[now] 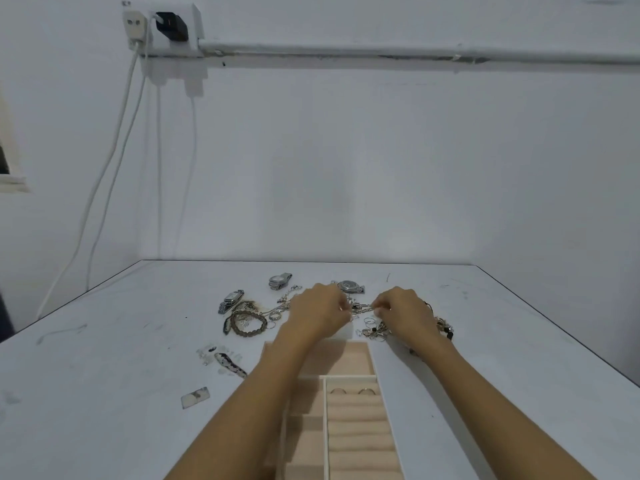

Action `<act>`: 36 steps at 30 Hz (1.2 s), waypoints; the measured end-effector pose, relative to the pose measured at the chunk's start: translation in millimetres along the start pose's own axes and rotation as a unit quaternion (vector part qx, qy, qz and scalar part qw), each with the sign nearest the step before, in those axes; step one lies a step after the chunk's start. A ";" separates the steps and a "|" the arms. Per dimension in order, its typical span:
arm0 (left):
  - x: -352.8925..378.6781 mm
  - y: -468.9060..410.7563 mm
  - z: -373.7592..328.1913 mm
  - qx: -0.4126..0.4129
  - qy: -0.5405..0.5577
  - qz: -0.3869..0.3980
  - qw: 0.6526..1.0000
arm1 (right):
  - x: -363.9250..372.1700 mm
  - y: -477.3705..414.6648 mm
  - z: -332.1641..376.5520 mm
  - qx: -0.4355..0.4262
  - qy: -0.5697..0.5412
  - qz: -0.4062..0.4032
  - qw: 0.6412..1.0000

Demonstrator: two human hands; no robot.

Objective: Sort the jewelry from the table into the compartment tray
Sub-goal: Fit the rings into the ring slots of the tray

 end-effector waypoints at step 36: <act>28.0 -30.8 -26.2 0.045 0.003 -0.025 0.999 | -5.9 12.5 -32.5 0.049 -0.313 -0.074 0.946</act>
Point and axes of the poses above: each hand's wrist, its own y-axis away from the middle knuckle, its own x-axis out of the palm, z = x × y, the point moved 8 cm from there along -y, towards the middle knuckle, and after that the axes turned 8 degrees about z, right-handed, at the moved point
